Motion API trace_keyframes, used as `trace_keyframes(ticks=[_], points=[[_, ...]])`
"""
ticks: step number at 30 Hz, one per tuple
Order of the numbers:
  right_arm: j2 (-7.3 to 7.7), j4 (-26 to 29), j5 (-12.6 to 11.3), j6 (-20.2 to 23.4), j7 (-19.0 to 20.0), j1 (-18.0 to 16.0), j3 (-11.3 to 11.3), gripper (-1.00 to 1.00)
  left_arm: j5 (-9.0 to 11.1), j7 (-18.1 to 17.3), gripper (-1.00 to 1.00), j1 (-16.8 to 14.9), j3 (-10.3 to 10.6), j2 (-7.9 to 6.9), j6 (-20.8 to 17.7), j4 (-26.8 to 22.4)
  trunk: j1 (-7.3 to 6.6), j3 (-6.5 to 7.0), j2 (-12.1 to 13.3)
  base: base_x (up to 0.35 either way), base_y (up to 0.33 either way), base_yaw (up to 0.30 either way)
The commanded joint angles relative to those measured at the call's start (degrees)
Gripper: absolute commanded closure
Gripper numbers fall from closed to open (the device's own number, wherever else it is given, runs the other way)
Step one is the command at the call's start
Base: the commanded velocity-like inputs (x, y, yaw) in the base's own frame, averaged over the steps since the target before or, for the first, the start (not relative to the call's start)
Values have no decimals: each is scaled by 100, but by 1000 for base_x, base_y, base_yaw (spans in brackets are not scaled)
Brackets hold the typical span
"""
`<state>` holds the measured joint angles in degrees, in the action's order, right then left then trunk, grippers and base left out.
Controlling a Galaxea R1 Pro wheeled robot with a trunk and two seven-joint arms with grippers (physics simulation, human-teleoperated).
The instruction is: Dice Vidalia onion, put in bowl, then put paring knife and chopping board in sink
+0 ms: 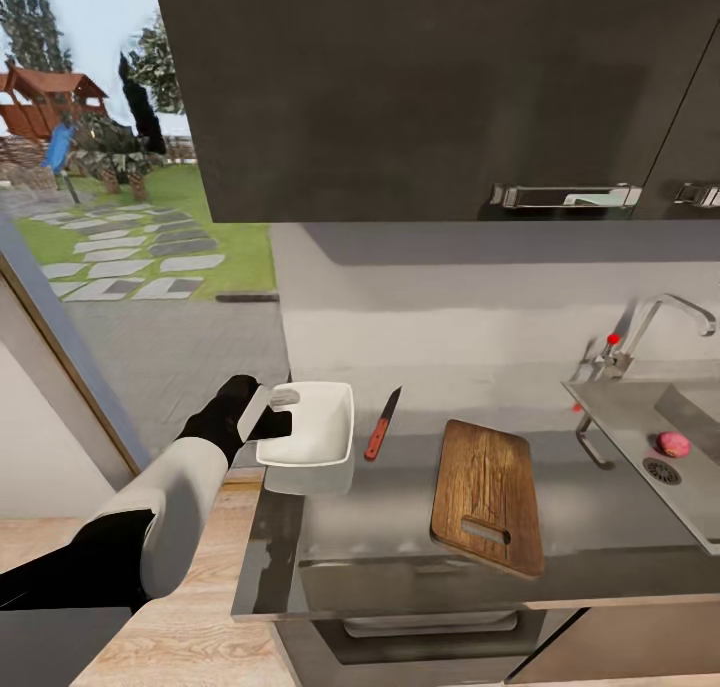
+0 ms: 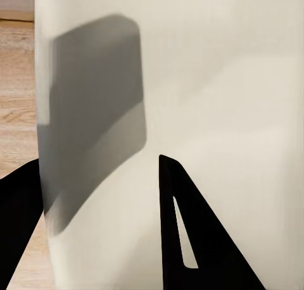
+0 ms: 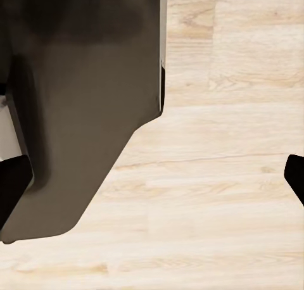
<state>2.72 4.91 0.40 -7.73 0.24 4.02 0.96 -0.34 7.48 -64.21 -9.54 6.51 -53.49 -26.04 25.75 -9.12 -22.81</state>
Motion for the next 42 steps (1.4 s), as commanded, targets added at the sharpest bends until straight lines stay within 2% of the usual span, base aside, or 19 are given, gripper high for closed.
trace_keyframes(ticks=[1,31,42], points=[[0,10,4,-9,3,3,10,-100,2,25,100,-4,-40,8,-22,-6,3,-9,-11,0,0,0],[0,10,4,-9,3,3,10,-100,-1,25,100,-4,-39,8,-22,-6,3,141,-11,-1,0,0],[0,10,4,-9,3,3,10,-100,-1,25,100,-4,-39,8,-22,-6,3,225,-11,-233,0,0]])
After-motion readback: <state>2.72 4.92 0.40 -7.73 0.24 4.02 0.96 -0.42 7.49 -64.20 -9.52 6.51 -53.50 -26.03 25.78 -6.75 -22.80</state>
